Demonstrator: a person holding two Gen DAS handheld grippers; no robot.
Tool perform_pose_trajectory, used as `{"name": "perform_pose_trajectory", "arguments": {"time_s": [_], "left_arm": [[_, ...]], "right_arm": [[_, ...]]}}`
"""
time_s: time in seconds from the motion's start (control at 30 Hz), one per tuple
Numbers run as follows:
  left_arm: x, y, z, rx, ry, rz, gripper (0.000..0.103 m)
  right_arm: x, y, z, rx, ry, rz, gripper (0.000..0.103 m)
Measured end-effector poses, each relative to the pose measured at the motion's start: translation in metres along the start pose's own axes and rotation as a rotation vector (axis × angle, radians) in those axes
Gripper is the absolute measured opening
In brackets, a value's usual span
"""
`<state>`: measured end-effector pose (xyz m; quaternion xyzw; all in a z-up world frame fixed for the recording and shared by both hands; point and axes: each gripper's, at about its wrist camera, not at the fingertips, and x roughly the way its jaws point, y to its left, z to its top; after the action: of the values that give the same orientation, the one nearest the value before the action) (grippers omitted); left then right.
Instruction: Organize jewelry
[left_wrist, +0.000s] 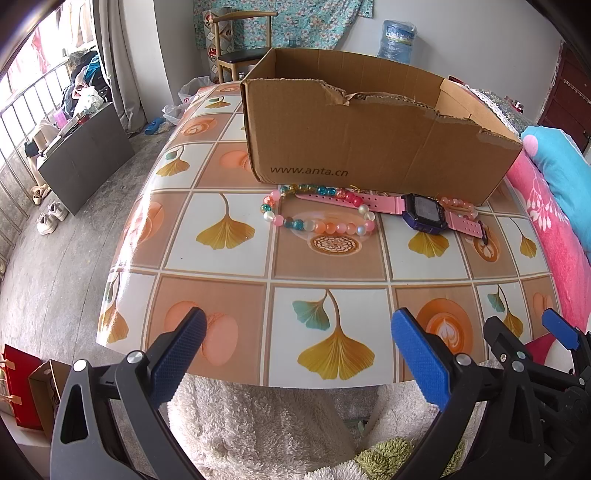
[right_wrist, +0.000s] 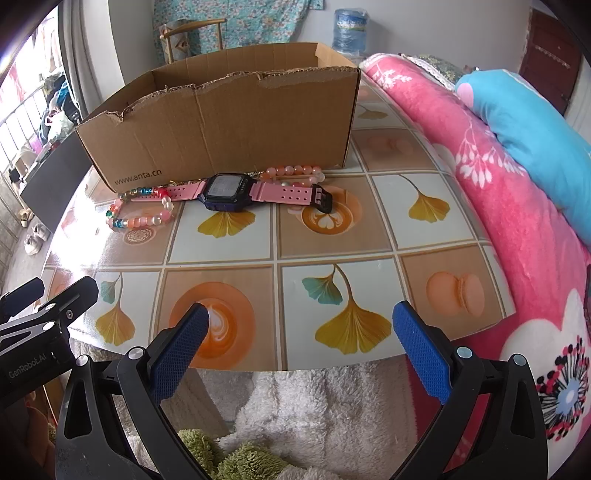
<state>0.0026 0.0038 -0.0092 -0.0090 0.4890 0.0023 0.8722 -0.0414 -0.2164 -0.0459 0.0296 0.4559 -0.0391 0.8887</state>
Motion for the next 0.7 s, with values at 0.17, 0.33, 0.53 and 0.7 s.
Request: {"name": "perform_pose_trajectory", "arguments": {"time_s": [0.17, 0.33, 0.53, 0.7], "left_arm": [[-0.0004, -0.0002, 0.0, 0.0, 0.0, 0.001, 0.099], [-0.0002, 0.0004, -0.0003, 0.0, -0.001, 0.001, 0.099], [-0.0001, 0.0009, -0.0003, 0.002, 0.003, 0.001, 0.099], [0.0036, 0.0078, 0.003, 0.005, 0.009, 0.005, 0.099]], "right_arm": [[0.0, 0.0, 0.0003, -0.001, -0.001, -0.002, 0.096], [-0.0005, -0.0009, 0.002, -0.001, 0.0, -0.008, 0.096], [-0.0009, 0.0003, 0.0066, -0.004, -0.009, -0.024, 0.096], [0.0017, 0.0002, 0.0099, -0.001, -0.01, -0.032, 0.096]]}}
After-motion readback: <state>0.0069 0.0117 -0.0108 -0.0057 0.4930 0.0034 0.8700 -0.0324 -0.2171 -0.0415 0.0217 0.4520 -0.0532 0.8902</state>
